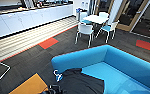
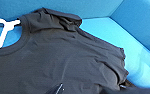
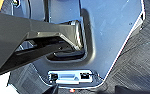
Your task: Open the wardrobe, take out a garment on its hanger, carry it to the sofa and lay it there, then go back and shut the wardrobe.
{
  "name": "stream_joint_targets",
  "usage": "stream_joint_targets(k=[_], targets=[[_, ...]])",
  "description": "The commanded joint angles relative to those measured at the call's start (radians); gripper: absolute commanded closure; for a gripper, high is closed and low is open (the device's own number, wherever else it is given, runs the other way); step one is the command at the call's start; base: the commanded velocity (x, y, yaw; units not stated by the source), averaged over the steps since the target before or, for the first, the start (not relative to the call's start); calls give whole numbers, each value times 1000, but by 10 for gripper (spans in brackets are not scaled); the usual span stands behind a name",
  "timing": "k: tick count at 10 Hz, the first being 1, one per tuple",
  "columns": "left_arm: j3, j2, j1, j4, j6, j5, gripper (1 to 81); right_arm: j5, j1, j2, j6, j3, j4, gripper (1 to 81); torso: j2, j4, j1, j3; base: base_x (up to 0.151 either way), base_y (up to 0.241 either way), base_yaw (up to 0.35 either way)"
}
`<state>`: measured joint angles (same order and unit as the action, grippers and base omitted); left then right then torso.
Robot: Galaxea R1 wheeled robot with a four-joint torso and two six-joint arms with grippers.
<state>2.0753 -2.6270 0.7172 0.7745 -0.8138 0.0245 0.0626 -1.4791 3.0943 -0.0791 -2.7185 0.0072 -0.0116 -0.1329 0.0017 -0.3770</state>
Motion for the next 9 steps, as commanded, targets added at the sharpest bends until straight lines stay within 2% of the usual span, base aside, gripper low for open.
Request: stream_joint_targets(k=[1,5,7,9], targets=[[-126,102,63,133,2,8,10,-70,4,7,-7,5,2,10,0,0,0,0,0,0,0],[-121,123,233,177,2,12,10,-56,7,7,-7,8,2,10,0,0,0,0,0,0,0],[-115,120,316,181,2,86,10,-56,9,7,-7,8,2,10,0,0,0,0,0,0,0],[-86,99,389,183,2,94,10,-56,9,7,-7,8,0,10,0,0,0,0,0,0,0]])
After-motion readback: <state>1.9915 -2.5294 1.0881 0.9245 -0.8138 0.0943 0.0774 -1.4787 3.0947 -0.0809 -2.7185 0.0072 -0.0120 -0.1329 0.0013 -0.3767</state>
